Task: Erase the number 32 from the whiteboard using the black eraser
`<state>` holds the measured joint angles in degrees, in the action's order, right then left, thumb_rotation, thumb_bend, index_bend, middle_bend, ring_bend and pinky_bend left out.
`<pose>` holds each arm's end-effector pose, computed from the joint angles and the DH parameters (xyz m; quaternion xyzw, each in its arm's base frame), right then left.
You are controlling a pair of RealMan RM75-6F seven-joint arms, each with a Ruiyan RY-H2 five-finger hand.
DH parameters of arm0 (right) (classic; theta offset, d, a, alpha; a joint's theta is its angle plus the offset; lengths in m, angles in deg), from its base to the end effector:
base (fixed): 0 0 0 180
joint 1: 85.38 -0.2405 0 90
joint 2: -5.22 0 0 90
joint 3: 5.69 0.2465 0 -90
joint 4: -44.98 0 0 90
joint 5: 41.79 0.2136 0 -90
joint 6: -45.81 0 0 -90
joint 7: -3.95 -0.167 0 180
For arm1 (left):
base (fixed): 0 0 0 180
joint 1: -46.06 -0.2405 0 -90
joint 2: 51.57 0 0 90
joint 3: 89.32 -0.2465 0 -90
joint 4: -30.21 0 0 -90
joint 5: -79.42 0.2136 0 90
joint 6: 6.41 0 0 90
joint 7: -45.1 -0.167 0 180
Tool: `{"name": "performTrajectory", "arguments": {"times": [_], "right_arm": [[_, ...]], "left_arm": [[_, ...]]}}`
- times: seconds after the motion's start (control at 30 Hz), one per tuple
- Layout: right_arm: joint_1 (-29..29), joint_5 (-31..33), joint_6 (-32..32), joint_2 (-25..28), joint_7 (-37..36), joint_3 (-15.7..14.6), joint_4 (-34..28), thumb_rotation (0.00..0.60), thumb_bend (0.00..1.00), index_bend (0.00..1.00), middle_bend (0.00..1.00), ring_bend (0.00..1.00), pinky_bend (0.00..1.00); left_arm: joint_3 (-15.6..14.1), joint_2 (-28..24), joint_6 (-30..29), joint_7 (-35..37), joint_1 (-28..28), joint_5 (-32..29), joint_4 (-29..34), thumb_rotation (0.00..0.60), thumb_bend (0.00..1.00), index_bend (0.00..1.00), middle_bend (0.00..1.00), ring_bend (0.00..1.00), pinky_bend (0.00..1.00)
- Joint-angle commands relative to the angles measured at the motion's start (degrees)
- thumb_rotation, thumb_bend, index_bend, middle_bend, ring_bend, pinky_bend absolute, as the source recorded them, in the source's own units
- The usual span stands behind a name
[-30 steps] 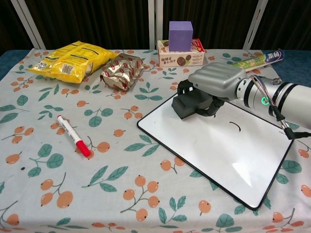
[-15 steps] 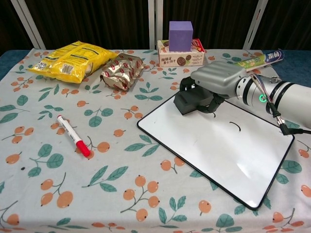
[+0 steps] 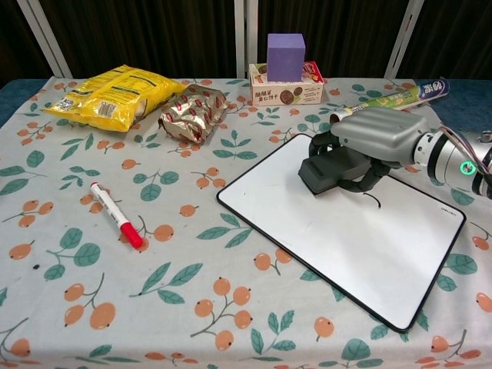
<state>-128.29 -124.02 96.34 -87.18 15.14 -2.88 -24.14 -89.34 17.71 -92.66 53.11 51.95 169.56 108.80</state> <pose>-0.1703 -0.3521 -0.0610 0.8334 -0.2671 0.3097 0.3719 -0.3307 0.2016 0.1373 -0.6237 -0.3734 -0.3930 0.5631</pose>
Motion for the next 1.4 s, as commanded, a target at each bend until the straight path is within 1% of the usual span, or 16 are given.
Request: {"name": "performTrajectory", "arguments": {"times": [0.03,0.17,0.5,0.7,1.03,1.17,1.4], "right_arm": [[0.32,-0.62,-0.31,0.38,-0.58,-0.89,-0.01,0.6,0.37,0.86,0.68,0.57,0.6],[1.05,-2.14,0.76,1.62,-1.35,-2.08,-1.37,0.6,0.37,0.87,0.69,0.58,0.61],[4.46,-5.71,4.97,7.25,-1.6,-5.65,-7.43,0.6,0.37,0.88,0.7,0.59,0.62],[6.2,-6.67,5.89,8.93,-1.59,-7.37,-8.98,0.6,0.37,0.88,0.7,0.59,0.63],[9.16,-10.13,8.84,12.11,-2.73,-10.44,-11.23,0.6,0.37,0.89,0.71,0.6,0.63],[9.64,-10.85,9.18,12.3,-2.95,-10.65,-10.66,0.6,0.37,0.9,0.71,0.6,0.64],[8.74,-10.12,7.33,9.55,-3.54,-8.73,-7.81,0.6,0.37,0.9,0.71,0.6,0.64]], "left_arm": [[-0.04,-0.12,-0.07,-0.26,-0.11,-0.05,0.27,0.6,0.0,0.03,0.05,0.07,0.15],[-0.11,-0.17,0.03,-0.7,-0.11,0.0,0.66,0.6,0.0,0.03,0.05,0.07,0.15],[-0.15,0.04,0.3,-1.68,0.34,0.57,1.56,0.6,0.0,0.03,0.05,0.07,0.15],[-0.28,0.06,0.14,-2.15,0.31,0.84,1.95,0.6,0.0,0.03,0.05,0.07,0.15],[-0.42,-0.18,-0.21,-2.73,0.09,0.99,2.65,0.6,0.0,0.03,0.05,0.07,0.15],[-0.41,-0.07,-0.09,-2.64,0.15,0.97,2.5,0.6,0.0,0.03,0.05,0.07,0.15],[-0.3,-0.09,0.06,-2.31,0.2,0.73,2.14,0.6,0.0,0.03,0.05,0.07,0.15]]}}
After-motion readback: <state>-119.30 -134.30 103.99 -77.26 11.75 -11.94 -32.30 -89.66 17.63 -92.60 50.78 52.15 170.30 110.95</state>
